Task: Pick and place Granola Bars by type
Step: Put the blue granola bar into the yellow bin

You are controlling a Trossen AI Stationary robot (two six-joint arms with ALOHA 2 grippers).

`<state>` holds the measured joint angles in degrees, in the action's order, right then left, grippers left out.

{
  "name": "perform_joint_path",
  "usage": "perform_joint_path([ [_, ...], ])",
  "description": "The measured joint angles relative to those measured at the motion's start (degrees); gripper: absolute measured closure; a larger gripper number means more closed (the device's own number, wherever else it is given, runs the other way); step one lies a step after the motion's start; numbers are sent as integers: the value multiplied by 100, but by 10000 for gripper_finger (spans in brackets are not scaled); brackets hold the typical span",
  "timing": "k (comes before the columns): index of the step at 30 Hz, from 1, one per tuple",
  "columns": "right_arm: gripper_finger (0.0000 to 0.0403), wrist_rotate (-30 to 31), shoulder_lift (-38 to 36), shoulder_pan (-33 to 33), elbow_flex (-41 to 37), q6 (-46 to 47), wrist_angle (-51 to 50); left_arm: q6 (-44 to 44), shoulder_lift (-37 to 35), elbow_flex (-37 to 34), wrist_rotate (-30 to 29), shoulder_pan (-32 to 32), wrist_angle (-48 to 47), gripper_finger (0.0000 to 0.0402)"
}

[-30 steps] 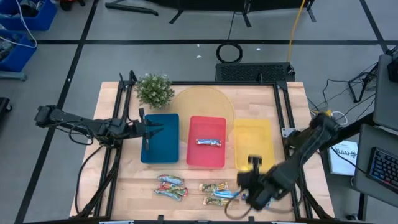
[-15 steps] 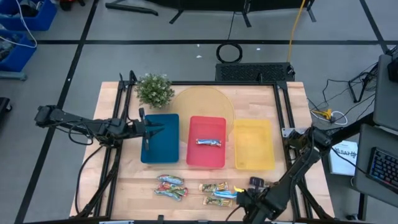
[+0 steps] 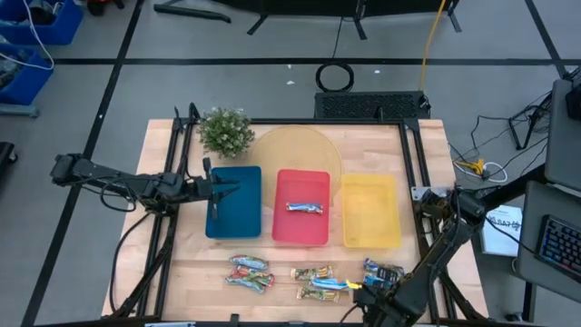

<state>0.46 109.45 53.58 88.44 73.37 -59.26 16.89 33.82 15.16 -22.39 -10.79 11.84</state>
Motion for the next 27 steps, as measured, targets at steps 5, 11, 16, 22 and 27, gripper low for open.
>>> perform_joint_path([
  [5, 242, 108, -9, 104, -227, 98, 132, 106, 0, 0, 1, 0, 48, 323],
  [11, 243, -85, -15, 130, -739, 263, 416, 254, 2, 0, 0, 0, 46, 323],
  [16, 243, -362, -13, 134, -1058, 285, 503, 295, 1, 0, 0, -2, 171, 323],
  [22, 243, -370, -13, 147, -1314, 289, 651, 293, 1, 0, 0, -2, 180, 323],
  [27, 243, -365, -20, 164, -1618, 289, 1165, 251, 1, 0, 0, -2, 177, 323],
])
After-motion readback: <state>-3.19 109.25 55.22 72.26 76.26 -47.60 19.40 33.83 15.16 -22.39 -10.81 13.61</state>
